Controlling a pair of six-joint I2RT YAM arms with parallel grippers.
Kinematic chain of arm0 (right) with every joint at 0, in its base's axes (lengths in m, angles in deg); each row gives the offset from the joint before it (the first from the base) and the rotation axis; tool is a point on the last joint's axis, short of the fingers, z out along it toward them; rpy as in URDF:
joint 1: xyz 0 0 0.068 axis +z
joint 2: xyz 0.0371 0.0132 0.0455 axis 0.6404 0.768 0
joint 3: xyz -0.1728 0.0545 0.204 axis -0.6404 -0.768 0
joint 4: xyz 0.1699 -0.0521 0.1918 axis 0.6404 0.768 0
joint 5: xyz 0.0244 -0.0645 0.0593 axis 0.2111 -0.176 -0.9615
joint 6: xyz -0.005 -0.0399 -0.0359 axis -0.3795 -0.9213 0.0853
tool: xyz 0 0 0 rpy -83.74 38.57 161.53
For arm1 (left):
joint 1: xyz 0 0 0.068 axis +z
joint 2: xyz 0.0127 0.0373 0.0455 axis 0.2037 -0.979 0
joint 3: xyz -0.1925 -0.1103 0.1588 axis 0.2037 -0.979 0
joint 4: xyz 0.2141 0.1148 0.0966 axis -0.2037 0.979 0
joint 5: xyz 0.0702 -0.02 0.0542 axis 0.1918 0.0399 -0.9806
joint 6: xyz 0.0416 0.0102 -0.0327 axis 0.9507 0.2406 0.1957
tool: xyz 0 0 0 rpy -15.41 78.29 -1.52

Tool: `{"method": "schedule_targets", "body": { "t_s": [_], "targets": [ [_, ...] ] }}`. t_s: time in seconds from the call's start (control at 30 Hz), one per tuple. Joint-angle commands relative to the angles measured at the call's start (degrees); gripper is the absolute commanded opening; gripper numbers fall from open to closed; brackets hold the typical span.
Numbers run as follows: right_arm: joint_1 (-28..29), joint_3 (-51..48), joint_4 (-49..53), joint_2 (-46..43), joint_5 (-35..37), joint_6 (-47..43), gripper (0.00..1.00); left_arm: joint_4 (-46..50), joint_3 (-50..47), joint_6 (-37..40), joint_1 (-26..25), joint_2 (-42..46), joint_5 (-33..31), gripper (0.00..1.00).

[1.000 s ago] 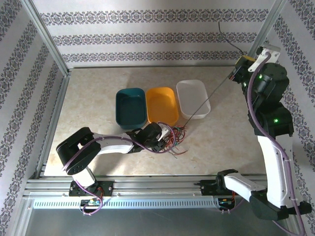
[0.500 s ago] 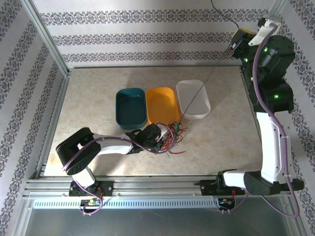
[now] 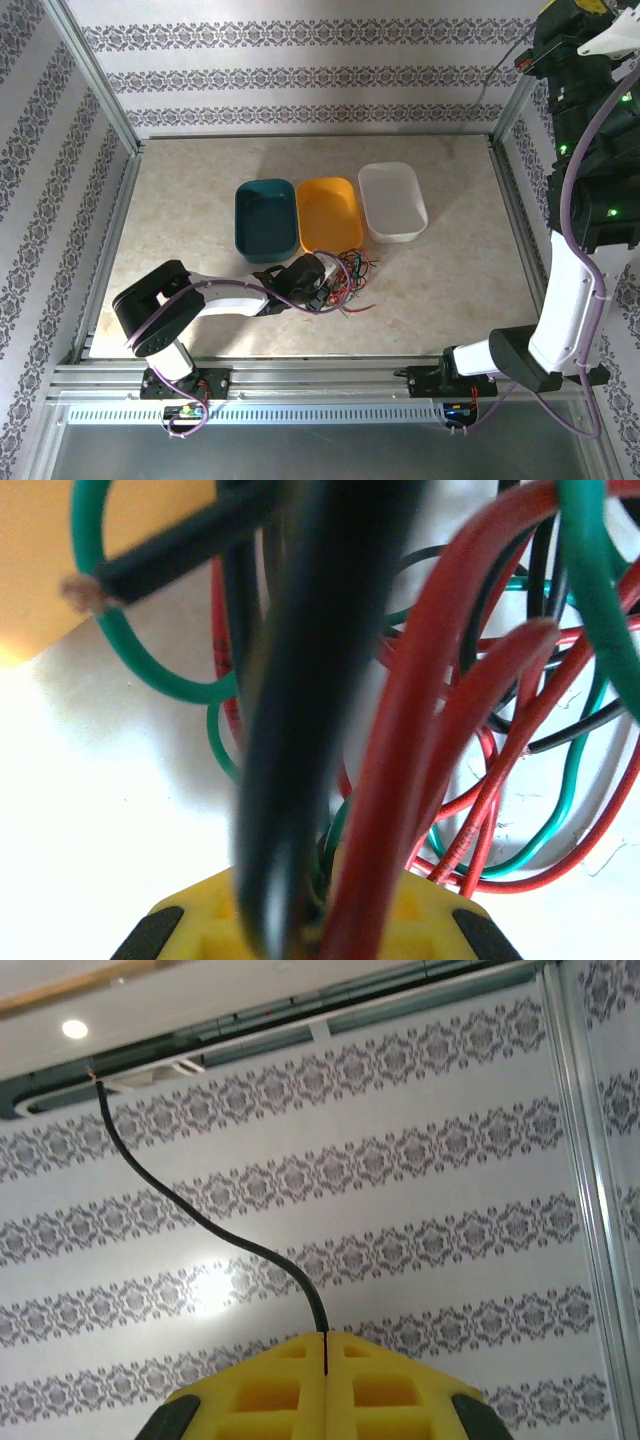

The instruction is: Untangle the cables

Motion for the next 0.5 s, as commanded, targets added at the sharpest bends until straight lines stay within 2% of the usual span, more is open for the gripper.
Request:
{"method": "schedule_targets", "body": {
  "t_s": [0.0, 0.13, 0.3, 0.47],
  "targets": [
    [-0.40, -3.96, 1.89, 1.95, -4.72, 2.88, 0.00, 6.52, -1.58, -0.09, -0.48, -0.31, -2.61, 0.00],
    [-0.40, -8.40, 3.12, 2.41, -6.16, 2.92, 0.00, 6.95, -0.44, 1.21, -0.55, 0.55, -0.25, 0.00],
    [-0.36, -13.77, 3.46, 2.97, -2.35, -0.24, 0.00, 3.88, -2.26, 1.97, -0.48, 2.59, -0.57, 0.00],
    [-0.05, -26.80, -0.82, 0.60, 0.61, -2.08, 0.00, 1.83, -3.71, 1.87, -0.48, 4.18, -1.39, 0.00]
  ]
}}
